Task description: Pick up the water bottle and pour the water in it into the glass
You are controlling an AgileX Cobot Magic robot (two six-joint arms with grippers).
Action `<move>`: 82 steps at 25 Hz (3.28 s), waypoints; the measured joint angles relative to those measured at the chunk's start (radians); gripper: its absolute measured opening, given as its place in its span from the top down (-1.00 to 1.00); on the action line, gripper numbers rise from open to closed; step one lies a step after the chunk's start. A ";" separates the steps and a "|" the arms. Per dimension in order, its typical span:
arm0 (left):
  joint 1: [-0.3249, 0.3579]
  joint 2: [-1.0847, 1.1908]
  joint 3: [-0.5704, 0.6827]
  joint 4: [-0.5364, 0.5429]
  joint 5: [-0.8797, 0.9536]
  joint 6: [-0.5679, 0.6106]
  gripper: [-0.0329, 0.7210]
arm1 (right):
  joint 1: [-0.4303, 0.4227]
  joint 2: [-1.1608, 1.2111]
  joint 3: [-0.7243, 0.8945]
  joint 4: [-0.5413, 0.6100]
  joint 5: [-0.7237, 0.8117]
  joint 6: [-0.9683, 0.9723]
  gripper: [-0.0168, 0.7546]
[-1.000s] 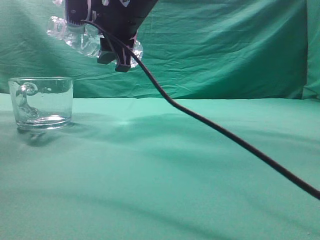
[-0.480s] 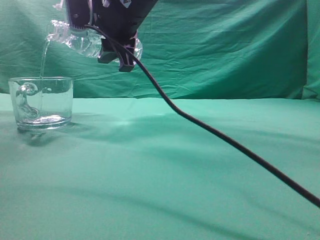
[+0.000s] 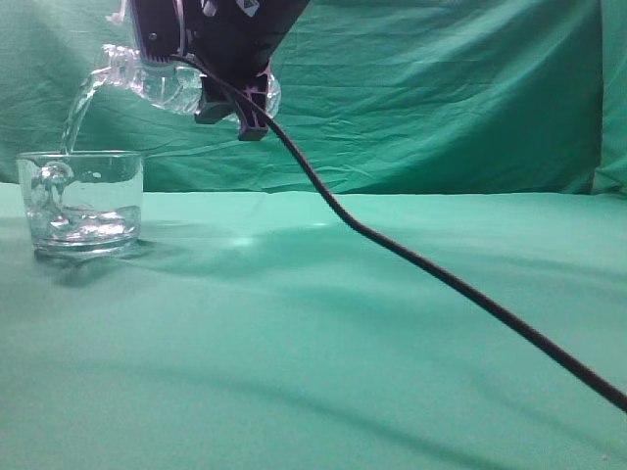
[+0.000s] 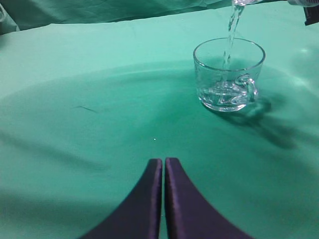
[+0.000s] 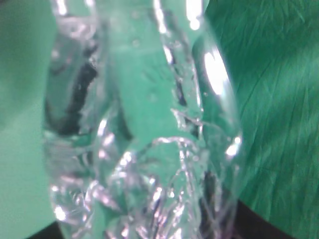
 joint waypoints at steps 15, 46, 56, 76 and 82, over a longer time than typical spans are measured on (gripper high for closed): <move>0.000 0.000 0.000 0.000 0.000 0.000 0.91 | 0.000 0.000 0.000 -0.004 0.031 0.002 0.16; 0.000 0.000 0.000 0.000 0.000 0.000 0.91 | 0.007 -0.046 0.000 0.118 0.170 1.027 0.16; 0.000 0.000 0.000 0.000 0.000 0.000 0.91 | 0.017 -0.286 0.000 0.767 0.563 0.644 0.16; 0.000 0.000 0.000 0.000 0.000 0.000 0.91 | -0.215 -0.763 0.795 1.076 -0.113 0.419 0.16; 0.000 0.000 0.000 0.000 0.000 0.000 0.91 | -0.340 -0.790 1.035 1.076 -0.377 0.496 0.16</move>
